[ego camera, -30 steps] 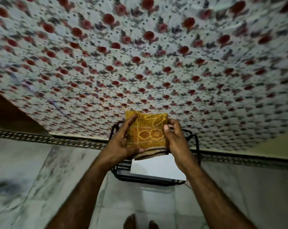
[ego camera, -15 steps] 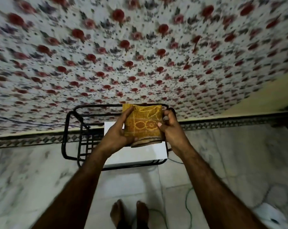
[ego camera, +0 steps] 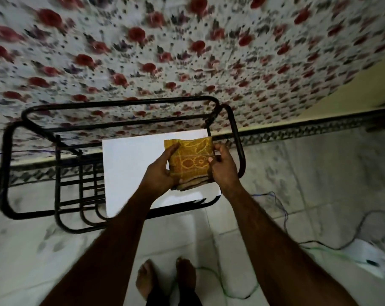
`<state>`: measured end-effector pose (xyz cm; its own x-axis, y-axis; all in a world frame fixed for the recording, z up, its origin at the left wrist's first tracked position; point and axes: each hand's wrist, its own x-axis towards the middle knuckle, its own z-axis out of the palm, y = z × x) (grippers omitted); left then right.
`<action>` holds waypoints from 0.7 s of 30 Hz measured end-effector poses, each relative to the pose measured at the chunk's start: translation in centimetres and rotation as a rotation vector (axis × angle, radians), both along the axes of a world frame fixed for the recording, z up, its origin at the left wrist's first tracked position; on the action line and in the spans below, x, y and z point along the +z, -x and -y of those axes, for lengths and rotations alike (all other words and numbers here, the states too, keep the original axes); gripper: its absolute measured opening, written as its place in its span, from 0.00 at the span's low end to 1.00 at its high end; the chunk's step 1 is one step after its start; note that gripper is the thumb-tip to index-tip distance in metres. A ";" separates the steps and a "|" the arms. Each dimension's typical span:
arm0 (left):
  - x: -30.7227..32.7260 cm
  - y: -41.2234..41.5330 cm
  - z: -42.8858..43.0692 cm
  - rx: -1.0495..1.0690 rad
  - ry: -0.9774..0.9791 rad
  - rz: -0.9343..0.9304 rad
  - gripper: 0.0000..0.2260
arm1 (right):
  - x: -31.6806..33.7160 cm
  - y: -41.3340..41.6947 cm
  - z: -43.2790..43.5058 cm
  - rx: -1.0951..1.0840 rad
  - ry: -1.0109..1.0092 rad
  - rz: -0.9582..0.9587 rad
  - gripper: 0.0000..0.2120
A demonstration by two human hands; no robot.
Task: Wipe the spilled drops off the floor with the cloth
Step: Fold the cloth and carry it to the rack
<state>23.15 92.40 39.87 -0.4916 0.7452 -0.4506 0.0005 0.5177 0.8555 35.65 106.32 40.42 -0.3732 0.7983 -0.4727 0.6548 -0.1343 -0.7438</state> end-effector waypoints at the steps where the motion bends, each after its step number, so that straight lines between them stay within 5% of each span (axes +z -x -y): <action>1: -1.0 0.0 -0.3 -0.006 0.009 0.000 0.44 | -1.0 -0.1 -0.2 0.003 -0.005 0.014 0.13; 21: -9.2 0.2 -3.2 -0.109 0.141 -0.124 0.44 | -10.2 0.8 -1.7 0.033 -0.124 0.118 0.15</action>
